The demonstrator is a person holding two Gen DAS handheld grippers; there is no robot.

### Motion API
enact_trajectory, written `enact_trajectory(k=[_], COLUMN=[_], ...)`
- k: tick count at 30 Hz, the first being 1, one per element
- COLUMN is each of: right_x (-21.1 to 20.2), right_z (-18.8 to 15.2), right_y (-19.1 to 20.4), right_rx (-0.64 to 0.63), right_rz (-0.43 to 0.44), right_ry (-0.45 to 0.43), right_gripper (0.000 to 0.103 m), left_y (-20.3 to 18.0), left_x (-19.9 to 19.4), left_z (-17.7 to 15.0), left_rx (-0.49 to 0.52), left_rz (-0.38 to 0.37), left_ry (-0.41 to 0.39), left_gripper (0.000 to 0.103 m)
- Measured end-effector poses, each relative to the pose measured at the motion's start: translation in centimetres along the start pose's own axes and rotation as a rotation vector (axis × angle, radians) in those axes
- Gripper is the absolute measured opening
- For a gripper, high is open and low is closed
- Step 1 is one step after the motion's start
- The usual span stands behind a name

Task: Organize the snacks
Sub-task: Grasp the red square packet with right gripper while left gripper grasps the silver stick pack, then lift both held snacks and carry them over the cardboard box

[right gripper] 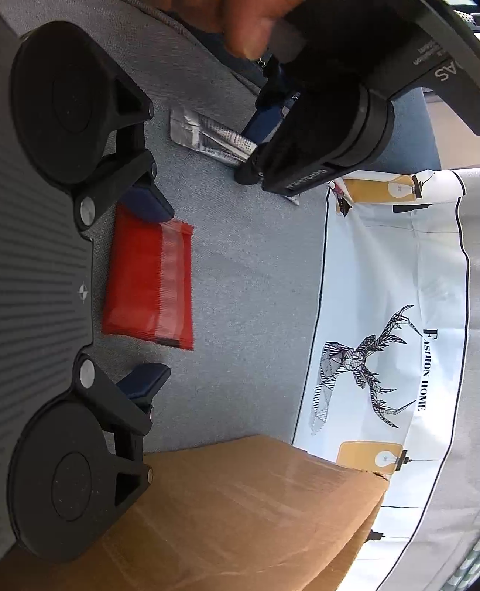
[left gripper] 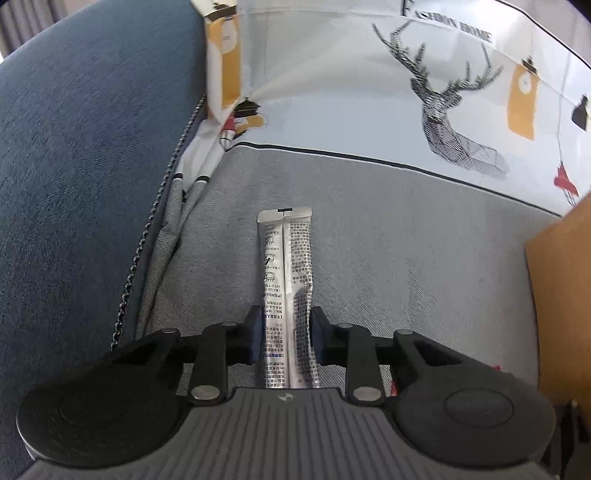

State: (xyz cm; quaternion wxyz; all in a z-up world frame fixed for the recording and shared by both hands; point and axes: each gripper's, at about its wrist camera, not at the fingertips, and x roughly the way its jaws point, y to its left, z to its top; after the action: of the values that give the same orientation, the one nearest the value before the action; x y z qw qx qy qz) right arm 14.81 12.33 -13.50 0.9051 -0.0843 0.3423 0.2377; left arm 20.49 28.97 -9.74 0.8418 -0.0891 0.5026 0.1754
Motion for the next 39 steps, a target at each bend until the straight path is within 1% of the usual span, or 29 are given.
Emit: enact_trajectory(k=[2, 4, 5, 7, 8, 13, 15, 17, 18, 20, 22, 24, 27, 33, 39], right_x=[0.0, -0.2, -0.3, -0.2, -0.1, 1.2, 1.3, 1.1, 0.8, 0.3, 0.0, -0.2, -1.1, -4.8, -10.1], right_z=[0.1, 0.2, 0.3, 0.3, 0.4, 0.6, 0.5, 0.4, 0.4, 0.2, 0.2, 0.2, 0.2, 0.2, -0.7], right_y=[0.1, 0.2, 0.3, 0.5, 0.6, 0.9, 0.8, 0.8, 0.8, 1.0, 0.5, 0.1, -0.3, -0.6, -1.0], right_rx=[-0.005, -0.009, -0.007, -0.009, -0.016, -0.03, -0.024, -0.033, -0.042, -0.085, -0.069, -0.047, -0.033, -0.051, -0.066], right_rz=[-0.002, -0.005, 0.001, 0.023, 0.02, -0.007, -0.004, 0.018, 0.03, 0.024, 0.047, 0.067, 0.074, 0.088, 0.095], right_ry=[-0.012, -0.031, -0.04, -0.04, -0.034, 0.012, 0.007, -0.004, -0.014, -0.032, -0.028, -0.025, -0.04, -0.137, -0.217], right_gripper=[0.087, 0.093, 0.094, 0.1, 0.101, 0.102, 0.101, 0.091, 0.082, 0.07, 0.065, 0.063, 0.062, 0.061, 0.061], left_y=[-0.2, 0.0, 0.2, 0.4, 0.5, 1.1, 1.1, 1.2, 1.3, 1.6, 1.8, 2.0, 2.1, 2.5, 2.0], left_x=[-0.3, -0.8, -1.1, -1.9, -2.3, -4.3, -4.9, -5.3, -5.4, -5.9, -6.4, -7.0, -8.0, -9.9, -11.9], left_z=[-0.4, -0.8, -1.1, -1.8, -2.2, -5.1, -6.0, -6.6, -6.8, -7.0, -7.2, -7.5, -8.0, -9.3, -10.4], left_rx=[0.015, 0.019, 0.017, 0.014, 0.011, -0.019, -0.021, -0.024, -0.029, -0.047, -0.071, -0.086, -0.1, -0.159, -0.177], left_rz=[0.002, -0.002, -0.003, -0.005, -0.005, -0.014, -0.026, -0.034, -0.035, -0.041, -0.054, -0.069, -0.082, -0.101, -0.127], left_ry=[-0.004, -0.01, -0.012, -0.014, -0.012, 0.012, 0.021, 0.024, 0.02, 0.006, -0.007, -0.023, -0.046, -0.087, -0.134], left_gripper=[0.027, 0.026, 0.026, 0.026, 0.026, 0.026, 0.026, 0.026, 0.026, 0.026, 0.026, 0.026, 0.026, 0.026, 0.026])
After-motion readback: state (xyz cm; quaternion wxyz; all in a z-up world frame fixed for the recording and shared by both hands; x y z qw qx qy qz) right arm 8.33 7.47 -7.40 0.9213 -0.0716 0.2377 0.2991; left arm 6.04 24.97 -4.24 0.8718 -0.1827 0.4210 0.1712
